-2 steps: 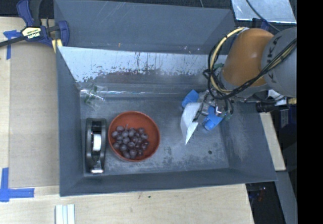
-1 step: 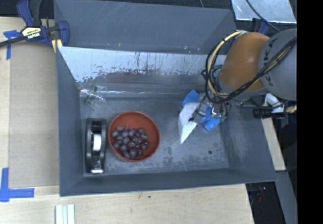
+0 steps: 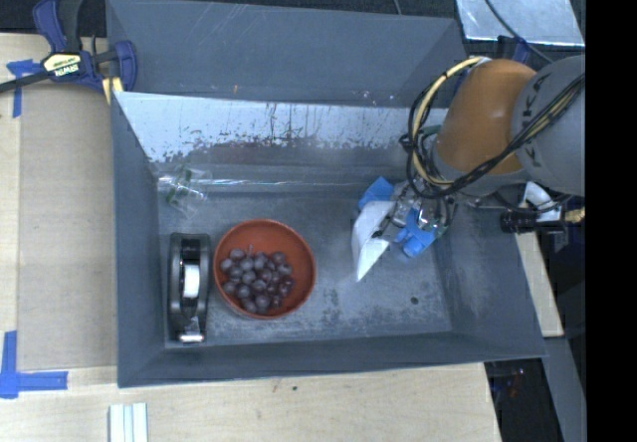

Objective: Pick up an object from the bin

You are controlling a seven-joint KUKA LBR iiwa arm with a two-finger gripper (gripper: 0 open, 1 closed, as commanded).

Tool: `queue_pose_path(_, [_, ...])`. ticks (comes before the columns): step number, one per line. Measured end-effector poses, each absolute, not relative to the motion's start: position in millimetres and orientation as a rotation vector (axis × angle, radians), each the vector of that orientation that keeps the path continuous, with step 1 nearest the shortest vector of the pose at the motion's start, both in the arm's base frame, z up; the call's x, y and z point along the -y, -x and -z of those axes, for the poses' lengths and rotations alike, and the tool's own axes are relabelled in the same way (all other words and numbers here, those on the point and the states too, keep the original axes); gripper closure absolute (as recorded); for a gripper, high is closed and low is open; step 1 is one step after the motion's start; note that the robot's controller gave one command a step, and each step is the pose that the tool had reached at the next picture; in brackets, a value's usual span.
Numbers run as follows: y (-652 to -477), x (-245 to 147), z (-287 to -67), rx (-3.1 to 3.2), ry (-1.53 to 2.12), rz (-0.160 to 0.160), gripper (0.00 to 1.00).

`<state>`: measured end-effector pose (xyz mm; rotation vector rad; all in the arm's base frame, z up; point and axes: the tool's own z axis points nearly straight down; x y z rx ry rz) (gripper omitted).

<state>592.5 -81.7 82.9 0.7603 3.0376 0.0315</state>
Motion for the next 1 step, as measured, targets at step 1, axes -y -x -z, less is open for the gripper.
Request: queue_pose_path(1, [-539.6,87.0,-167.4,-3.056,-0.676,-0.023,1.0])
